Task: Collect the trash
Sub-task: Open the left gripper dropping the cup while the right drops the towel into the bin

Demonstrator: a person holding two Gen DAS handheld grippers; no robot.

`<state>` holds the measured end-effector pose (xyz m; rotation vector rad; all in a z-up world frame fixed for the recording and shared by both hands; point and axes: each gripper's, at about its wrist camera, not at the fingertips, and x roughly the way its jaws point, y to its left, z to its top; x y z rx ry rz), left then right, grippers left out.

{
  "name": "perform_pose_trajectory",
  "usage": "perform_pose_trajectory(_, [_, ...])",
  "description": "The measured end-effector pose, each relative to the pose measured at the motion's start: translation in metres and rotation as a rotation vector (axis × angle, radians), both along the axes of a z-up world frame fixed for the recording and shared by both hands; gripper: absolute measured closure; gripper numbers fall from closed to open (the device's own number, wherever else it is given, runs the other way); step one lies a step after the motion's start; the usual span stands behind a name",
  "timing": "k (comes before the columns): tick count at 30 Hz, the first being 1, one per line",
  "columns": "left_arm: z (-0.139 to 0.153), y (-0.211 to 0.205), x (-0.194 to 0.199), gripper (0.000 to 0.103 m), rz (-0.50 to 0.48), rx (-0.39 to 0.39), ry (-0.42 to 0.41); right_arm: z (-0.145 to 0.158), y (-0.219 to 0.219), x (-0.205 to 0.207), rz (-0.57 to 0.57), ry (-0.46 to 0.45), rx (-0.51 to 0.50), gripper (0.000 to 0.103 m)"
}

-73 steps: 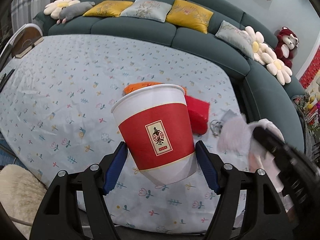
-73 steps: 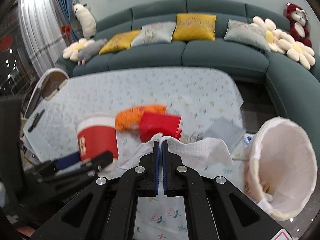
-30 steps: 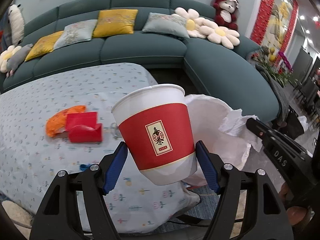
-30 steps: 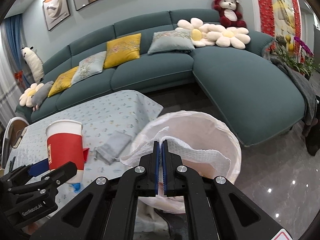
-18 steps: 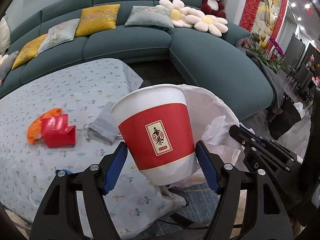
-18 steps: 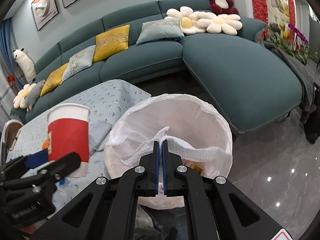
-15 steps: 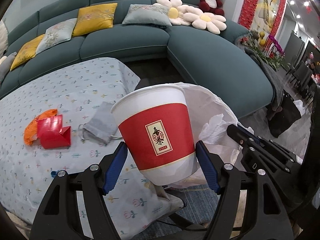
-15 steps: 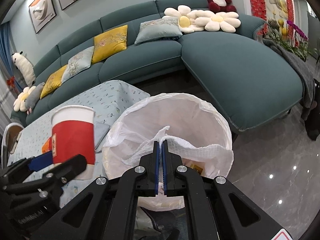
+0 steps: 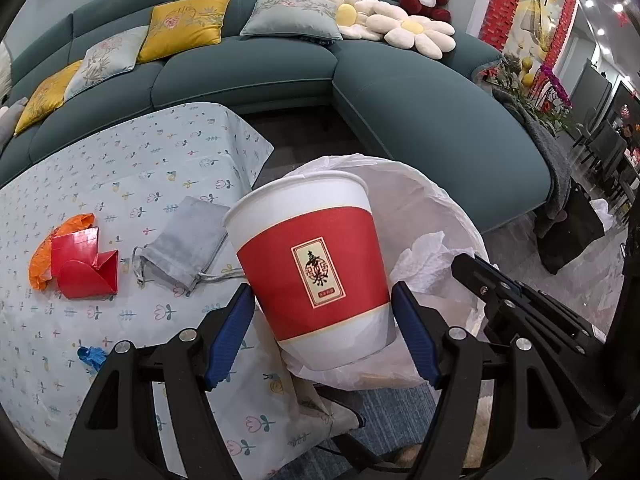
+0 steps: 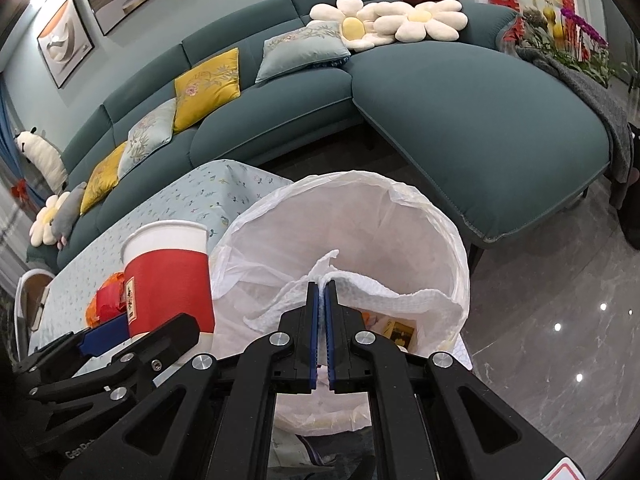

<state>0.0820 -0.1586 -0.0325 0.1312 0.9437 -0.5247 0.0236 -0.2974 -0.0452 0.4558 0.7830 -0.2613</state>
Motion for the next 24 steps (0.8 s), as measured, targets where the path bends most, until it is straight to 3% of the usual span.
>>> perform_pose_trajectory(14, [-0.007, 0.000, 0.003, 0.035, 0.013, -0.002, 0.020, -0.001, -0.001, 0.001, -0.024, 0.010, -0.011, 0.088])
perform_pose_trajectory(24, [0.007, 0.022, 0.000, 0.033, 0.054, -0.027, -0.012, 0.007, 0.013, -0.002, -0.012, 0.009, -0.096, 0.070])
